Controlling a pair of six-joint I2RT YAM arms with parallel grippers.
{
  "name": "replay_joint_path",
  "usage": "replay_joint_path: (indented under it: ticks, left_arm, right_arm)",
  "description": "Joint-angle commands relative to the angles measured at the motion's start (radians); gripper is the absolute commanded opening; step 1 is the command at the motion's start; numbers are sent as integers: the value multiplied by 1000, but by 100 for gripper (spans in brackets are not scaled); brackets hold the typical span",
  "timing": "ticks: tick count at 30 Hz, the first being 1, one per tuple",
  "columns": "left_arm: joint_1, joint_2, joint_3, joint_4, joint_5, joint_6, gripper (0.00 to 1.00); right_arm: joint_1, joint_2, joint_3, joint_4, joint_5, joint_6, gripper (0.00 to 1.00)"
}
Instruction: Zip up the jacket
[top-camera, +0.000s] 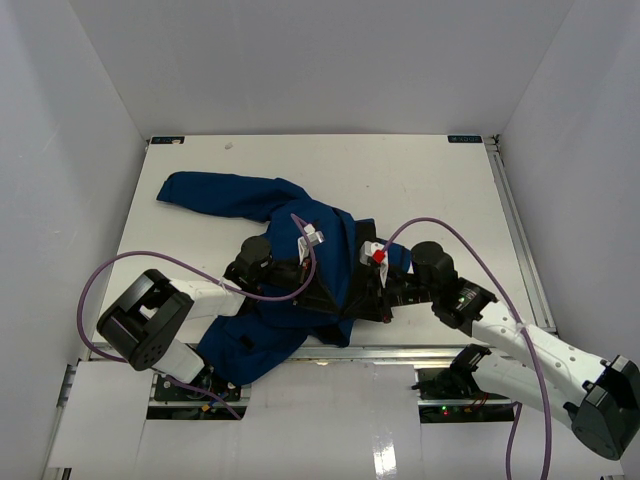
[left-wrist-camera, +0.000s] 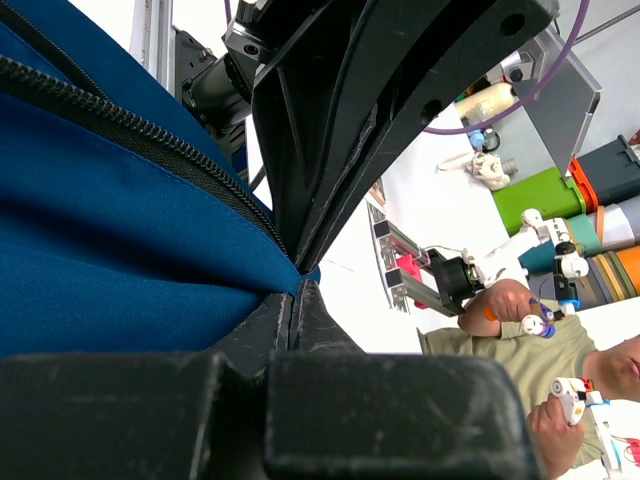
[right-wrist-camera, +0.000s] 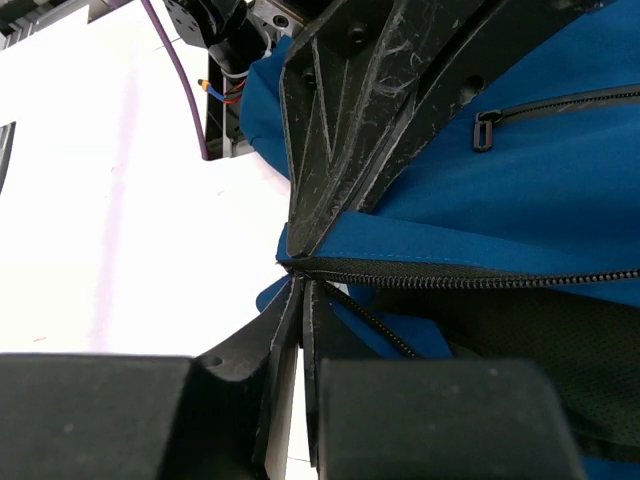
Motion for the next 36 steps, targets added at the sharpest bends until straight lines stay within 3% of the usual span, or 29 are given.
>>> replay_joint_path:
  ticks: [1,15,30,36]
  left_arm:
    - [-6,-43,15,27,18,8,0]
    - [-6,-43,18,22,20,7,0]
    - [-6,-41,17,28,22,1,0]
    - [-7,-41,15,22,21,3,0]
  right_arm:
    - [2,-25,24,21,55,-4,8]
    - [2,-97,64,-50,181,-9,8]
    - [2,-11,216,-202,354,-118,8]
    - [2,6,237,-216,359,-131,8]
